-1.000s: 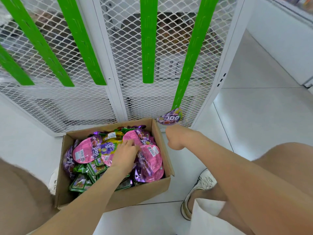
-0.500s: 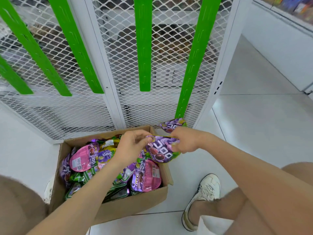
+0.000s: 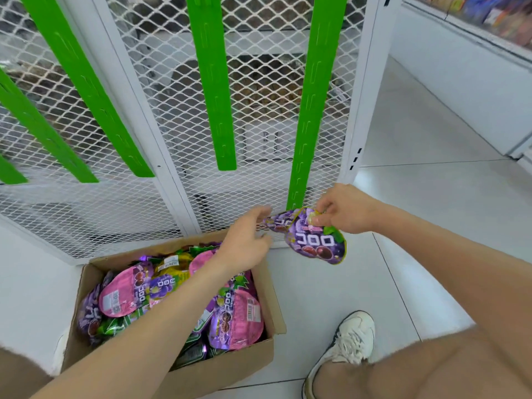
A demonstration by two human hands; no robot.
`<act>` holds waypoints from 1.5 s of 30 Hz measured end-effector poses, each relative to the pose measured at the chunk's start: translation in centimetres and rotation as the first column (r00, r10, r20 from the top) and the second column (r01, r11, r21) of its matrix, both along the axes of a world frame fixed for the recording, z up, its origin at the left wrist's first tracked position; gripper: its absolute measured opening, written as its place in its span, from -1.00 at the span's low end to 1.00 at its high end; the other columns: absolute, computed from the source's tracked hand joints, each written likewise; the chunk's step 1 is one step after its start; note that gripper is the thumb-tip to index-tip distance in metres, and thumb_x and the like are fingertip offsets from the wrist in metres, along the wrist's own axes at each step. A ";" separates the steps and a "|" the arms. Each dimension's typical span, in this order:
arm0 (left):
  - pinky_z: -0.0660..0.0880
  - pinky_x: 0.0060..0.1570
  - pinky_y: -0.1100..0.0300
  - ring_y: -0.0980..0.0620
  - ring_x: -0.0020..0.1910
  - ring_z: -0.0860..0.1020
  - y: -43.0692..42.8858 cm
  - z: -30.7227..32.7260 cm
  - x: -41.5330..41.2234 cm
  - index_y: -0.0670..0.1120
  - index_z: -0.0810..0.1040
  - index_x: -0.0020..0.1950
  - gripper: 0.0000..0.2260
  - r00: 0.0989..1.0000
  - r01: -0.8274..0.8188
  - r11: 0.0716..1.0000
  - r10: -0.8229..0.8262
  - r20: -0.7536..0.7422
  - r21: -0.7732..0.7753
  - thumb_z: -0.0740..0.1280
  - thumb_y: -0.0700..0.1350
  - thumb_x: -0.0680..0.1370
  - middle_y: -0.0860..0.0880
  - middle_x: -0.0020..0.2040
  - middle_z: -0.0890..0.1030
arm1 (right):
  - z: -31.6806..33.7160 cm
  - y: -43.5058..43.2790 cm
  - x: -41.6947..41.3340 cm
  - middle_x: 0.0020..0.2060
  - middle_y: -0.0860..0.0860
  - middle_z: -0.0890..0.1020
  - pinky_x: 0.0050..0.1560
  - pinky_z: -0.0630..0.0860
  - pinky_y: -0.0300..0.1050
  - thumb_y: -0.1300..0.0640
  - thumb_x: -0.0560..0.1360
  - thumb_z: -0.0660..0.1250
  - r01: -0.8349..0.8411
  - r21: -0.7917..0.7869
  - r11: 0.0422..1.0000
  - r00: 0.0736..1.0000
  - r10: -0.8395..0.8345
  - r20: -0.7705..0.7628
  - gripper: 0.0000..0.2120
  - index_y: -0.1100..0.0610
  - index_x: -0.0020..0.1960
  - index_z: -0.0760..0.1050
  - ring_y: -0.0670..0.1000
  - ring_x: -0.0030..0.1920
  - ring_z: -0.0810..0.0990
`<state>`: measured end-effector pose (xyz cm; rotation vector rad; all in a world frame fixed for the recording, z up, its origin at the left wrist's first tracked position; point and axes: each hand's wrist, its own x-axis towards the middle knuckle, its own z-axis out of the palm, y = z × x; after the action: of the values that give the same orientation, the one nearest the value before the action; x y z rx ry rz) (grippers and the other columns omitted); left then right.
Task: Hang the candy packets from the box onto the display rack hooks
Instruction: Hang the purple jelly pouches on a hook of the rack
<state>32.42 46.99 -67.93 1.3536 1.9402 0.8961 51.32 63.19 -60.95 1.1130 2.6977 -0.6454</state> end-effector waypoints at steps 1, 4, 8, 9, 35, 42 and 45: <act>0.35 0.47 0.15 0.05 0.49 0.45 1.4 0.0 0.3 -0.07 0.38 0.59 -0.44 1.000 -0.011 1.000 0.011 0.013 0.004 0.32 -0.29 0.58 -0.01 0.50 0.49 | -0.1 0.6 0.0 -0.36 0.00 0.54 -0.15 0.42 -0.13 -0.03 0.56 0.48 0.036 -0.002 0.999 0.999 -0.036 -0.004 -0.75 0.10 -0.19 0.61 0.04 -0.24 0.50; 0.35 0.51 0.02 0.00 0.53 0.39 5.4 -0.3 1.0 -0.07 0.29 0.61 -0.38 0.988 -0.080 0.997 0.078 0.135 0.009 0.30 -0.34 0.57 -0.01 0.55 0.41 | -0.6 2.0 -0.8 -0.07 0.05 0.69 0.04 0.44 -0.16 -0.07 0.55 0.49 0.067 0.030 0.997 0.998 -0.067 -0.001 -0.58 0.11 0.33 0.58 0.11 0.08 0.64; 0.41 0.46 0.01 0.06 0.38 0.50 9.2 -0.8 1.7 -0.05 0.42 0.50 -0.48 0.950 -0.170 0.985 0.154 0.270 0.037 0.35 -0.32 0.56 0.05 0.39 0.54 | -2.3 3.4 -2.5 0.20 0.16 0.68 0.12 0.45 -0.15 0.02 0.53 0.51 0.059 0.009 0.998 0.996 -0.058 -0.064 -0.37 0.15 0.52 0.41 0.15 0.22 0.64; 0.45 0.42 -0.02 0.04 0.32 0.54 9.9 -1.2 1.7 -0.05 0.46 0.46 -0.54 0.945 -0.179 0.983 0.160 0.284 0.042 0.35 -0.27 0.57 0.03 0.33 0.59 | -2.6 3.6 -3.0 0.22 0.16 0.67 0.14 0.47 -0.13 0.05 0.53 0.51 0.045 0.003 0.999 0.996 -0.045 -0.071 -0.39 0.14 0.52 0.42 0.16 0.22 0.63; 0.60 0.20 -0.32 -0.11 -0.15 0.63 0.0 -1.2 -2.3 -0.05 0.61 -0.18 -0.58 0.926 -0.033 0.995 0.067 0.372 -0.095 0.42 0.32 0.47 -0.17 -0.19 0.63 | -5.9 -7.6 -3.4 -0.48 -0.01 0.27 -0.31 0.12 -0.06 0.14 0.51 0.39 0.344 -0.463 0.817 0.844 -0.485 -0.228 -0.67 0.11 -0.38 0.39 -0.01 -0.41 0.21; 0.63 0.08 -0.10 -0.02 -0.16 0.58 -0.8 -1.5 -2.7 -0.09 0.68 0.00 -0.65 0.946 -0.089 0.992 0.112 0.305 -0.089 0.36 0.18 0.65 -0.13 -0.17 0.61 | -7.2 -7.7 -4.8 -0.52 0.02 0.29 -0.33 0.21 -0.03 0.09 0.56 0.38 0.205 -0.256 0.945 0.945 -0.259 -0.198 -0.52 0.12 -0.47 0.29 0.02 -0.42 0.26; 0.54 -0.03 -0.01 0.07 -0.21 0.54 -0.8 -1.7 -2.3 -0.03 0.68 -0.04 -0.75 0.965 -0.011 0.999 0.022 0.263 -0.044 0.35 0.10 0.68 0.02 -0.22 0.59 | -8.3 -7.6 -4.5 -0.51 0.03 0.37 -0.27 0.36 0.03 0.06 0.63 0.34 0.164 -0.115 0.980 0.973 -0.180 -0.144 -0.47 0.12 -0.47 0.28 0.11 -0.37 0.40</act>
<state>30.13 46.21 -69.68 1.1324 1.7581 0.9834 46.81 55.61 -69.27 1.3320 2.6761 -0.9230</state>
